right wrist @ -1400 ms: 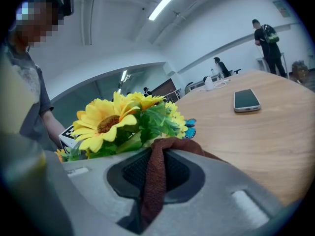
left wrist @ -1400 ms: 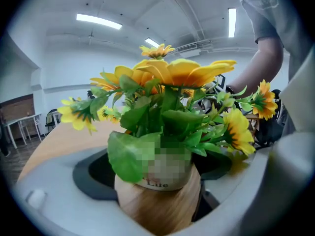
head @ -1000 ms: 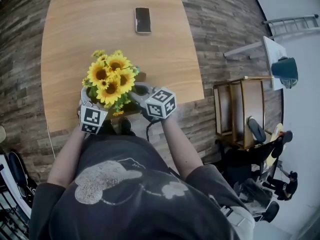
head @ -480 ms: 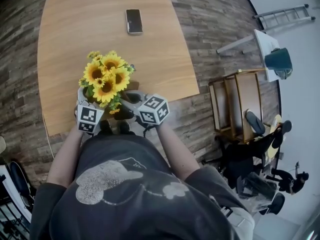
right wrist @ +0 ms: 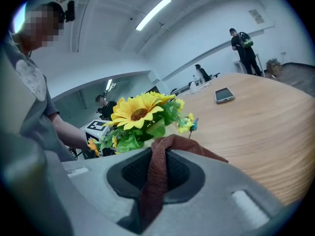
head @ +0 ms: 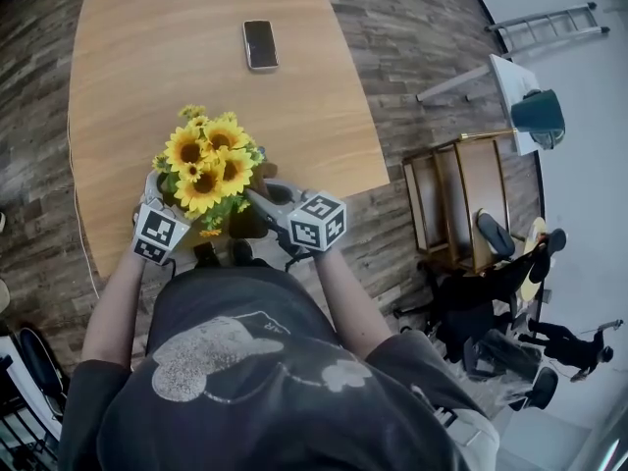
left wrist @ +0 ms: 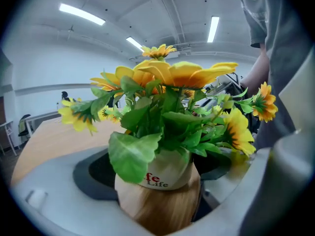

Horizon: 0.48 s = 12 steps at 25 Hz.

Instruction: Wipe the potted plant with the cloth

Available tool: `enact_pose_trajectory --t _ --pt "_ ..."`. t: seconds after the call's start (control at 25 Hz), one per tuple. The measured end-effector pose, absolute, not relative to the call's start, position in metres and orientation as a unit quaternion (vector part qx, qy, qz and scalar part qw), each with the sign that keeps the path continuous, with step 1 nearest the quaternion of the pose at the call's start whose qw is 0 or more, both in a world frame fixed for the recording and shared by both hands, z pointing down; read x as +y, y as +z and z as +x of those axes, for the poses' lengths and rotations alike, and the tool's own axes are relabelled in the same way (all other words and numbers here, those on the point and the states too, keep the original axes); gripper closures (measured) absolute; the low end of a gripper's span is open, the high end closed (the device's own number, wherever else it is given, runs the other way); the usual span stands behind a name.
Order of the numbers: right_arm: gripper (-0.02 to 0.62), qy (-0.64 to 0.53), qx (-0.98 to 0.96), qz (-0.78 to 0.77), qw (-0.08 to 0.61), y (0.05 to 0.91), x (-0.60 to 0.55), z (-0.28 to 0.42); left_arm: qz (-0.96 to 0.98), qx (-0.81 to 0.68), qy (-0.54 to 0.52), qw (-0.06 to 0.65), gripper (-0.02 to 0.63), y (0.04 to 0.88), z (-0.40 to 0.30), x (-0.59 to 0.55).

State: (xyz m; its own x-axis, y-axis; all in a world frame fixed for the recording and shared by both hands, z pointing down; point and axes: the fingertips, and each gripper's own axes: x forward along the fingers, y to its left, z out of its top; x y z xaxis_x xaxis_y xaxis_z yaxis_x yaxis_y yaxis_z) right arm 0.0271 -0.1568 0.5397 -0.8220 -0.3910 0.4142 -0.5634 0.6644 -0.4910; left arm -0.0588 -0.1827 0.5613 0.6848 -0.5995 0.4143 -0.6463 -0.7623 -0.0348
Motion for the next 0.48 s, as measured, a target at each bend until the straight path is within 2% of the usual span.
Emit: enact_pose_trajectory --t 0.16,0.28,0.36,0.48 --pt "0.551 0.310 -0.897 0.282 0.138 0.540 -0.161 0.025 0.926 -0.310 0.210 0.049 0.089 0.563 -0.064 -0.182" --pt "0.551 0.300 -0.896 0.293 0.148 0.539 -0.166 0.028 0.925 -0.316 0.207 0.051 0.041 0.564 -0.068 -0.184" --pt "0.551 0.290 -0.894 0.304 0.153 0.538 -0.172 0.034 0.921 -0.326 0.203 0.060 0.015 0.565 -0.073 -0.182" --pt "0.551 0.285 -0.892 0.318 0.146 0.534 -0.182 0.047 0.908 -0.361 0.196 0.084 0.009 0.567 -0.082 -0.176"
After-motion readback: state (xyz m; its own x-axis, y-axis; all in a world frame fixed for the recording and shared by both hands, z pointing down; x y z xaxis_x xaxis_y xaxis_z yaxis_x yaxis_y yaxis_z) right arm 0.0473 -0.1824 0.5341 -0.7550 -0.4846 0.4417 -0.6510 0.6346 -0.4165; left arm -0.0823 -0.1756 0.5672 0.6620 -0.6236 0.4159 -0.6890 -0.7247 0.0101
